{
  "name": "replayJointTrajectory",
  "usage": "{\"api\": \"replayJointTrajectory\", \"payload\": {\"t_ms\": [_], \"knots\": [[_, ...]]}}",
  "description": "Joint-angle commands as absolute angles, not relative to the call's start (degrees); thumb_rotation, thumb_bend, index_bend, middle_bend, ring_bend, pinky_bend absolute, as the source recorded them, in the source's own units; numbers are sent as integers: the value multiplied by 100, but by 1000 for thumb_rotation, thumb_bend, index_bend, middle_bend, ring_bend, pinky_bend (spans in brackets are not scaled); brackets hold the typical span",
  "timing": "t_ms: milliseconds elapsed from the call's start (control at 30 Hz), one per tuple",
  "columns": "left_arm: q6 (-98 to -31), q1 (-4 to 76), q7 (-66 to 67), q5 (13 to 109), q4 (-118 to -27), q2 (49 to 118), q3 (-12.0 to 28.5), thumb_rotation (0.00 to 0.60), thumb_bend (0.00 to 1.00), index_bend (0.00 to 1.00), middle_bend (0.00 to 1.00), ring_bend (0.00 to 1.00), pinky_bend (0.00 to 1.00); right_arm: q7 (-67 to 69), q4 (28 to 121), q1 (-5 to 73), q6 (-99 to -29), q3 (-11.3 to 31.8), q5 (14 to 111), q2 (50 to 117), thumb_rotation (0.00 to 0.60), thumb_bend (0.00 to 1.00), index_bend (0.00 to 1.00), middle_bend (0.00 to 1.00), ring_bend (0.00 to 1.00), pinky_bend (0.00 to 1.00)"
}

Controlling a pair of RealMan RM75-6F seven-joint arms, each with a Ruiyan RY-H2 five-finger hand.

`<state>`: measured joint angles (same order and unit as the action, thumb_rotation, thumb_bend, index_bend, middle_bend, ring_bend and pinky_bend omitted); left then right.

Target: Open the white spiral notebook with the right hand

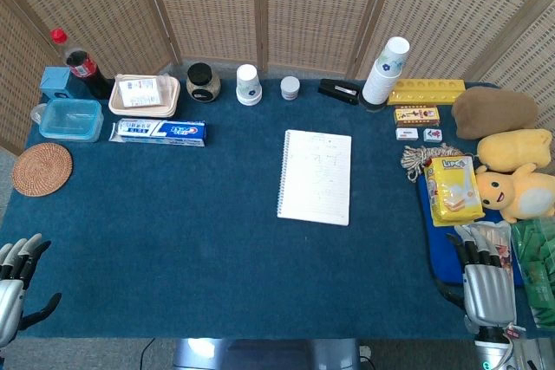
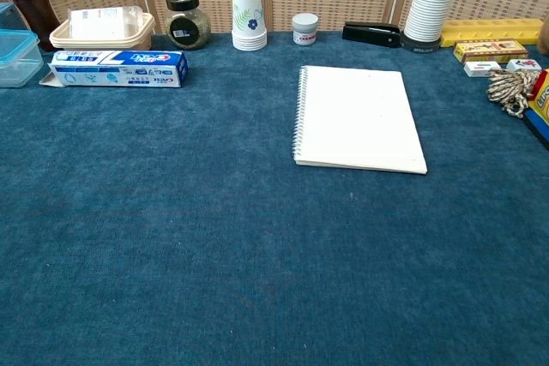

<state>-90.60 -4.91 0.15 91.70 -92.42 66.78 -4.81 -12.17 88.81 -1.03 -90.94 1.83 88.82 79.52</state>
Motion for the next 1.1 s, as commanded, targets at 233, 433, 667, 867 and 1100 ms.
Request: {"api": "replayJointTrajectory", "payload": {"t_ms": [233, 433, 667, 867, 1100], "knots": [[-9004, -459, 81, 9197, -9288, 6688, -483, 600, 244, 191, 71, 9, 0, -1149, 8831, -92, -9034, 182, 8848, 7980, 600, 197, 194, 178, 90, 155], [-9163, -544, 35, 9268, -9292, 6672, -512, 600, 243, 189, 69, 8, 0, -1076, 8827, -42, -9069, 165, 9024, 7989, 600, 196, 195, 178, 91, 155], [-9192, -514, 24, 9363, -9317, 6651, -493, 600, 243, 189, 68, 8, 0, -1203, 8939, 141, -8902, 147, 9225, 8083, 600, 196, 195, 178, 90, 155], [-9119, -418, 129, 9557, -9440, 6662, -520, 600, 244, 189, 69, 9, 0, -1439, 9045, 498, -8472, 250, 9296, 8312, 600, 196, 194, 178, 90, 155], [-9139, -365, 289, 9622, -9635, 6556, -475, 600, 243, 186, 68, 8, 0, -1837, 9101, 1017, -7990, 663, 9064, 8744, 600, 195, 182, 177, 90, 155]]}}
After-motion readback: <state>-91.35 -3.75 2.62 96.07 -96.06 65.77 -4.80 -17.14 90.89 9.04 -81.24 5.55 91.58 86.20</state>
